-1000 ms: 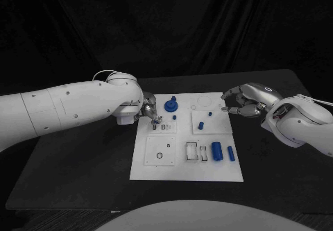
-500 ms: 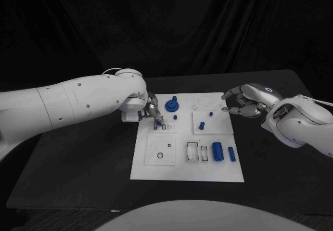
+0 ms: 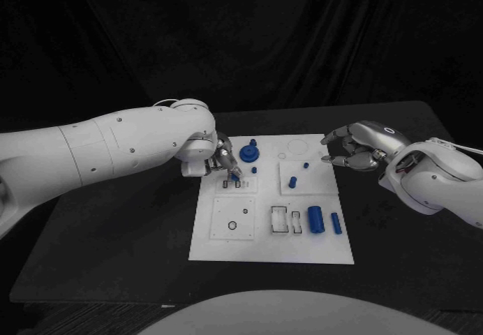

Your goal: Assemble the parts on the task board

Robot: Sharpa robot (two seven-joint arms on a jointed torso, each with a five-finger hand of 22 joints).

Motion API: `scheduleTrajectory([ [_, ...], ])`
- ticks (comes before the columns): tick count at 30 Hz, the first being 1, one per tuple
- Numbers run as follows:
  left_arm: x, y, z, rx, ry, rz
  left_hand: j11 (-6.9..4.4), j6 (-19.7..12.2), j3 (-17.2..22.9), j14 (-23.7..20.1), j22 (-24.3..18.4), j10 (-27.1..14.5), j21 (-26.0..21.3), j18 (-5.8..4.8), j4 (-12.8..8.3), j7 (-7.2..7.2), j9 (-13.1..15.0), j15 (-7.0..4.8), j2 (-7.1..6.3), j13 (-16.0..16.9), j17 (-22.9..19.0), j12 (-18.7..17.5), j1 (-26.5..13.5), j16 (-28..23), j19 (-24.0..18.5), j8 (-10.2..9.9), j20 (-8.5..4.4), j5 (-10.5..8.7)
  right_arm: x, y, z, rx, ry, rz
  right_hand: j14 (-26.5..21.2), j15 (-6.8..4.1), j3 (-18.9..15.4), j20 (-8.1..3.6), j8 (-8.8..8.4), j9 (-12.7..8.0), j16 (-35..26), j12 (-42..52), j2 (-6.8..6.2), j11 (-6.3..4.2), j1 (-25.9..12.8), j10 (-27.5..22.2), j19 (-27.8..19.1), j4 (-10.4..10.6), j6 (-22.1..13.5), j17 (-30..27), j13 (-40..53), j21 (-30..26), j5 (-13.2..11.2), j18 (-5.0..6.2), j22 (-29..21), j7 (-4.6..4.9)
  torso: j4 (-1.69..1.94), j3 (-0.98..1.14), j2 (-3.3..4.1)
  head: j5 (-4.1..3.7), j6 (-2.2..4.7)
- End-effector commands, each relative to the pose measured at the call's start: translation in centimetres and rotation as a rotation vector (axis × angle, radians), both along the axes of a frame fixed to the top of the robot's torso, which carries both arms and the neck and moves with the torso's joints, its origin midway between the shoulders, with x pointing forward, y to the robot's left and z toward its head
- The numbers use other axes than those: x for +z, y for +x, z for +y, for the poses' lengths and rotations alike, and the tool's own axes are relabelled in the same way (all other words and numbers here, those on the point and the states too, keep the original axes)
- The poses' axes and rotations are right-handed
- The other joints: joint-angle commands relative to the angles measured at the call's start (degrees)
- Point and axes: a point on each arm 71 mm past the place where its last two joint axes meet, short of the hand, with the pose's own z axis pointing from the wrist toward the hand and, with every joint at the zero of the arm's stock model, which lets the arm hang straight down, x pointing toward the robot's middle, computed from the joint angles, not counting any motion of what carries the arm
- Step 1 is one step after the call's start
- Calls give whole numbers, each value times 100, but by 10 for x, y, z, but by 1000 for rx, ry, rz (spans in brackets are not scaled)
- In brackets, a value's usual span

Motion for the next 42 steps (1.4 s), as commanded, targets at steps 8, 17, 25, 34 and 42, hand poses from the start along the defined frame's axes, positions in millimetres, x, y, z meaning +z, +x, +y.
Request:
scheduleTrajectory([
  [8,-2,-2,-5,22,-5,10,19,-9,36,446,532,202,16,-84,-83,9,-9,6,90,1065,1230,21,8,16,22,-25,5,72,-1,-1,0,-5,-2,7,409,41,3,22,36,-7,-38,-22,-21,23,52,217,-22,-44,36,677,1011,-32,31,58,892,-5,5,3,2,7,-1],
  [17,-7,-5,-2,8,11,37,28,-17,22,428,522,183,-9,-79,-87,20,-20,10,98,1046,1200,5,-25,-1,7,-46,8,41,-1,-1,0,-4,-4,10,408,42,9,23,36,-16,-44,-23,-21,24,68,217,-21,-60,40,672,1010,-34,53,58,892,-4,6,-4,-2,16,-1],
  [25,-11,-6,-1,6,7,45,29,-22,25,425,520,172,-17,-77,-114,19,-25,14,101,1034,1195,-5,-19,-4,3,-58,10,25,-1,-1,-1,-4,-5,10,408,42,13,23,36,-19,-43,-27,-21,23,77,213,-22,-68,42,674,1005,-38,65,58,891,-4,5,-4,-1,19,-1],
  [34,-15,-7,1,13,-2,48,30,-22,32,421,514,164,-34,-73,-159,18,-27,16,105,1027,1190,-11,-2,-8,-8,-67,12,16,-1,-1,-1,-3,-4,11,408,42,15,23,36,-21,-43,-24,-21,24,81,216,-21,-72,44,674,1009,-37,72,58,892,-4,5,-7,-2,16,-1],
  [42,-20,-7,2,20,-8,50,29,-12,39,424,516,166,-34,-74,-182,17,-26,17,113,1031,1196,-9,9,-4,-8,-65,13,17,-1,-2,-1,-3,-4,11,408,42,15,23,36,-21,-43,-24,-21,24,81,216,-21,-72,44,674,1009,-37,72,58,892,-4,7,-3,-2,10,-1],
])
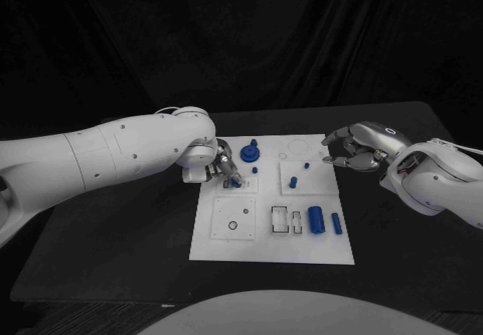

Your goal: Assemble the parts on the task board

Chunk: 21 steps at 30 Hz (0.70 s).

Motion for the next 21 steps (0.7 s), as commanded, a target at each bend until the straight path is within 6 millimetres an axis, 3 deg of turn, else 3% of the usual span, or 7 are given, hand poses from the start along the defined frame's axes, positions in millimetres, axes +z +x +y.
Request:
scheduleTrajectory([
  [1,-4,-1,0,6,-2,12,29,16,32,424,517,166,-34,-73,-81,-53,10,17,65,1031,1196,-9,6,-5,-7,-12,14,-32,-1,-1,0,-4,-3,6,408,41,-2,23,36,-8,-21,-24,3,24,58,216,-21,-24,44,674,1010,-16,27,58,894,-4,2,5,1,-3,-1],
  [17,-9,-2,-5,-5,-26,14,46,-25,33,408,510,135,-65,-68,-144,-32,10,28,77,1004,1173,-33,10,-18,-31,-41,22,-85,-2,-1,-1,-6,-1,13,408,42,-1,23,37,-12,-23,-24,3,24,57,217,-21,-25,48,673,1011,-19,31,58,893,-3,-1,5,-1,-9,-1],
  [21,-9,-3,-6,-8,-24,17,61,-15,-64,403,530,130,-80,-67,-178,-24,17,47,129,1006,1172,-30,-72,-19,-41,-61,45,-582,-2,-1,0,-5,-1,14,408,42,-1,23,37,-12,-23,-24,3,24,57,217,-21,-25,48,673,1011,-19,31,58,893,-3,0,4,2,-10,-1],
])
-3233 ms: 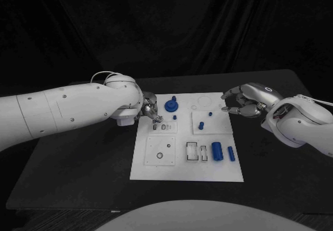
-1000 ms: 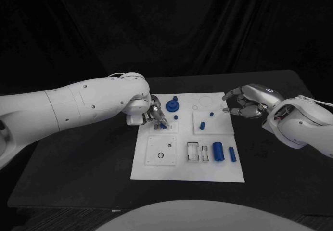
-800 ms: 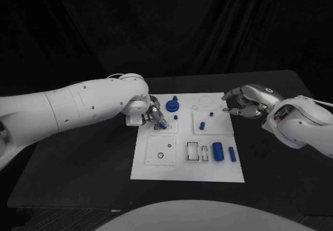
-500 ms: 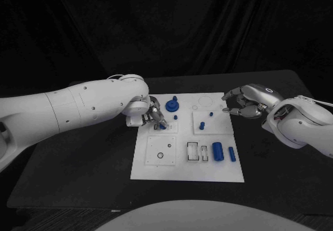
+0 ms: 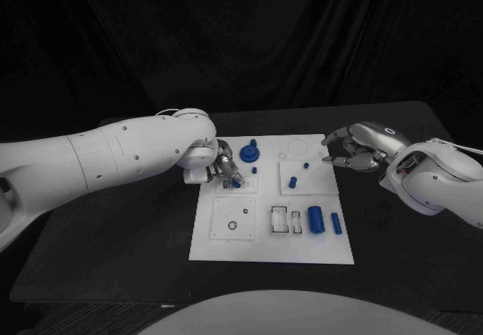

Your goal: Assemble the parts on the task board

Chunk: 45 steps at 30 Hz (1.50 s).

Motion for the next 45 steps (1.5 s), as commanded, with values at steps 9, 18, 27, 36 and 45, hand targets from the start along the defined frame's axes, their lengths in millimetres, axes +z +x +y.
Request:
scheduleTrajectory([
  [9,-7,-2,-1,-1,2,19,94,56,-886,398,573,147,-69,-66,392,63,-84,93,-39,1006,1166,-25,-753,-22,-14,-164,62,-1605,-1,-1,0,-5,-1,11,408,42,-1,23,37,-5,-23,-24,3,24,57,217,-21,-26,48,673,1011,-19,31,58,889,-3,1,5,3,-3,-1],
  [18,-7,-1,2,17,15,16,89,113,-1345,417,601,168,-73,-66,583,54,-98,89,-58,1029,1198,-4,-1048,-4,-2,-199,63,-1641,-1,-1,0,-4,-1,10,408,42,1,23,37,-9,-22,-24,5,25,59,217,-21,-28,51,673,1011,-22,33,59,889,-2,0,4,-2,-26,-1],
  [27,-7,-2,6,25,26,2,37,268,-1588,438,637,193,-46,-73,584,-11,111,48,35,1052,1231,16,-1119,15,31,-4,30,-1643,-2,-1,0,-2,-1,10,408,43,1,24,37,-12,-23,-26,2,26,61,216,-21,-32,51,673,1009,-23,38,59,889,-1,0,-1,-2,-14,-1],
  [36,8,-4,12,-23,60,-131,-65,386,-1914,520,725,309,81,-108,583,-123,522,-45,88,1157,1359,103,-1117,88,157,372,-55,-1643,-2,-2,-2,-3,1,7,408,43,-1,24,36,-15,-22,-27,-1,26,57,215,-21,-32,52,674,1008,-25,39,59,888,-1,-1,-2,-2,-38,-1],
  [45,54,6,23,-23,63,-234,-111,275,-2076,606,846,524,298,-165,559,-153,658,-99,89,1394,1510,288,-889,171,331,424,-116,-1642,-1,-2,-3,-5,7,0,407,43,-4,24,36,-16,-27,-35,-2,26,50,209,-21,-28,52,669,999,-24,38,59,889,-2,-7,5,-7,-36,-1],
])
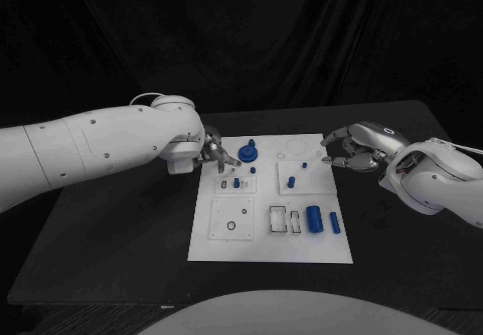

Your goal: Assemble the parts on the task board

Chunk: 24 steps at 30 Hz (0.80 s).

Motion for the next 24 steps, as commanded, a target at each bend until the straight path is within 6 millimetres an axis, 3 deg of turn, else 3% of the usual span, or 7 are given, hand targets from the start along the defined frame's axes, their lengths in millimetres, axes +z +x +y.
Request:
scheduleTrajectory([
  [1,17,7,4,-2,14,-64,-24,-134,-61,604,868,528,56,-84,1,13,7,-37,1,1424,1510,43,96,15,57,-32,-4,-31,0,-1,0,-1,6,-6,408,43,-4,24,36,-7,-27,-35,-3,26,51,209,-21,-28,52,669,1000,-24,38,59,891,-2,-3,5,-5,14,-1],
  [7,30,20,15,17,37,-78,2,-313,-139,604,910,597,126,-105,-5,55,-26,-24,21,1509,1510,107,213,15,115,-160,-2,-30,0,0,0,1,7,-6,407,43,-5,24,36,-8,-32,-34,-3,26,48,209,-23,-27,53,665,1000,-32,38,60,890,-2,-18,13,-9,33,-1],
  [10,32,25,18,22,52,-73,18,-392,-175,604,910,597,119,-104,-12,84,-76,-15,36,1509,1510,107,286,15,122,-255,6,-30,0,0,0,0,6,-3,407,43,-5,24,36,-8,-32,-34,-3,26,48,209,-23,-27,53,665,1000,-32,38,60,890,-2,4,10,-6,-4,-1],
  [14,33,33,22,28,64,-65,26,-407,-204,604,912,597,119,-105,-24,97,-133,-11,47,1509,1510,107,359,15,136,-334,10,-28,-1,0,1,3,6,-1,407,43,-6,24,36,-10,-30,-34,-3,25,44,209,-24,-24,54,667,1000,-36,40,61,889,-3,9,9,-1,34,-1],
  [15,33,35,22,31,66,-64,28,-407,-205,604,914,597,124,-106,-30,98,-142,-10,52,1509,1510,107,377,15,141,-346,11,-27,-1,0,2,5,6,-1,407,42,-3,24,37,-12,-31,-34,-1,23,48,209,-23,-27,55,666,1000,-33,49,60,890,-5,22,6,1,36,-1],
  [21,25,46,29,52,75,-47,41,-392,-196,604,920,597,129,-110,-66,105,-186,4,94,1509,1510,107,484,15,154,-400,22,-17,0,-2,4,19,12,-6,407,35,29,19,36,-35,-27,-28,6,12,94,214,-22,-65,67,670,1006,-41,178,61,890,-13,8,-22,33,62,-1],
  [24,19,49,31,57,65,-44,45,-389,-192,604,916,597,116,-107,-72,109,-196,8,110,1509,1510,107,508,15,149,-414,27,-13,1,-2,5,24,17,-12,410,34,29,19,38,-36,-15,-24,8,13,91,217,-18,-63,70,680,1010,-27,185,59,894,-12,3,-20,35,96,-1],
])
